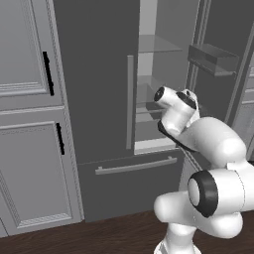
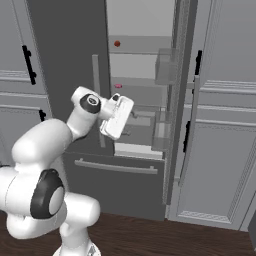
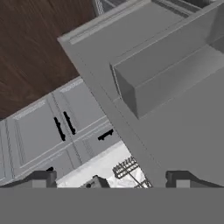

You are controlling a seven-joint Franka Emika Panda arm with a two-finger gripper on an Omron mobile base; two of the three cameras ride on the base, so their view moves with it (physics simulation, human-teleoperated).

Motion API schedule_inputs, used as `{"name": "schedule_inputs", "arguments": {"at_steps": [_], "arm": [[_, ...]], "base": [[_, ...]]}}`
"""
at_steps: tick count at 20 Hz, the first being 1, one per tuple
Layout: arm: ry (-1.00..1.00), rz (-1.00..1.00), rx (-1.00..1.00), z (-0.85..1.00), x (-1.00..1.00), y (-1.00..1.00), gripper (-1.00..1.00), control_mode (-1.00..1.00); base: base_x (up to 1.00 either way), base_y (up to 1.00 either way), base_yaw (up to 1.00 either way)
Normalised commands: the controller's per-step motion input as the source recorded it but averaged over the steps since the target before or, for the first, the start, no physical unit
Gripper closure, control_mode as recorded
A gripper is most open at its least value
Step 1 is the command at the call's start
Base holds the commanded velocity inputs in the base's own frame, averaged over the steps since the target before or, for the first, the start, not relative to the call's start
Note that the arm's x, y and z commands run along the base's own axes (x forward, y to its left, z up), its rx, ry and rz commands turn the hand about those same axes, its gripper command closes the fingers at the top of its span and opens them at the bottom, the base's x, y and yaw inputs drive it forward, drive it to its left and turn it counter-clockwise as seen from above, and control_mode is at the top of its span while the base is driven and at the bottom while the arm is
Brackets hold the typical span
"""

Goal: Take the strawberry from the fridge and place it on top of the pancake, located on the dining counter.

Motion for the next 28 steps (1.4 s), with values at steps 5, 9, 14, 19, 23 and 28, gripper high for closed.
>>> {"name": "schedule_inputs", "arguments": {"at_steps": [5, 9, 14, 19, 23, 28], "arm": [[-0.27, -0.46, 0.60, -0.26, -0.30, 0.63, -1.00, -1.00], [-0.35, -0.47, 0.67, -0.56, 0.01, 0.46, -1.00, -1.00], [-0.44, -0.53, 0.62, -0.45, 0.29, 0.26, -1.00, -1.00], [-0.87, -0.40, 0.09, 0.20, 0.09, 0.44, -1.00, -1.00], [-0.74, -0.37, -0.02, 0.64, 0.42, 0.49, -1.00, -1.00], [-0.31, -0.20, 0.25, 0.45, 0.55, 0.60, -1.00, -1.00]], "base": [[0.00, 0.00, 0.00], [0.00, 0.00, 0.00], [0.00, 0.00, 0.00], [0.00, 0.00, 0.00], [0.00, 0.00, 0.00], [0.00, 0.00, 0.00]]}}
